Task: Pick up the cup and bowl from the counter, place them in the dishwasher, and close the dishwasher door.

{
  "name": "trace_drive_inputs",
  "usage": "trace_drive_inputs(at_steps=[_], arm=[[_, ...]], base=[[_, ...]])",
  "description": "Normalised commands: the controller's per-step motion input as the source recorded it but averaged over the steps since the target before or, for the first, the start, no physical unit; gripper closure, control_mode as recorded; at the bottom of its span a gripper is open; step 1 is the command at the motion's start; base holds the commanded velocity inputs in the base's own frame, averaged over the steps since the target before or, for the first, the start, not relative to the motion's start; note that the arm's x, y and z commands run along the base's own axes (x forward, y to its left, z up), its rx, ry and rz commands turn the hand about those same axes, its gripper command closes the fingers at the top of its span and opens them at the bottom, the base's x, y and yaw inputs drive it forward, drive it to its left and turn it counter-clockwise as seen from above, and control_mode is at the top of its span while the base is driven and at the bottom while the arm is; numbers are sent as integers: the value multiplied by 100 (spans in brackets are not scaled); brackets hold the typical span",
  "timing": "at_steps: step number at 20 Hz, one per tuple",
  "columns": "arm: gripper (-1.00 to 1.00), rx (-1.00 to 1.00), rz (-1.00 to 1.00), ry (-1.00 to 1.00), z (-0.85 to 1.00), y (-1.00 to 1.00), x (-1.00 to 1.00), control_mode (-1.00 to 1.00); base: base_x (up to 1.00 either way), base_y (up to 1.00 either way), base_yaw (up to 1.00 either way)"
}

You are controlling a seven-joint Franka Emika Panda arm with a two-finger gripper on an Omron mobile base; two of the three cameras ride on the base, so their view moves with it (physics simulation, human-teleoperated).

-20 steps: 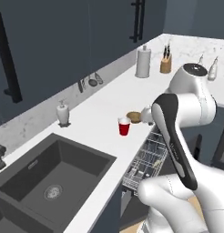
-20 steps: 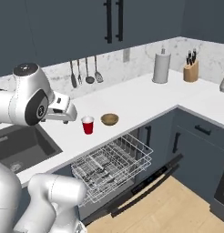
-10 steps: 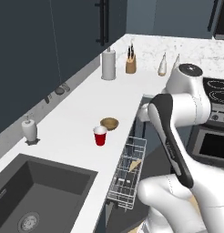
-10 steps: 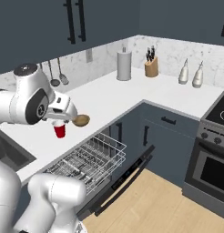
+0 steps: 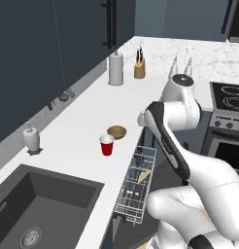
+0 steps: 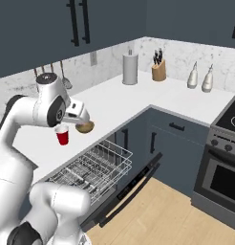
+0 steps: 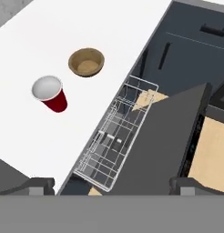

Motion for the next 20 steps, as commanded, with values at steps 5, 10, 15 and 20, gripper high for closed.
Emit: trace_drive_inputs(at_steps=[5,10,15,20], arm=[[-100,0,0,0,-53,2,94,-100],[-100,4,0,-6,-59,5,80,-100],[-100,5,0,0,-36,5,74,-100],[-100,3,0,15,-25,0,78,-100]], base=[[0,0,0],[0,0,0],[0,0,0],[0,0,0]])
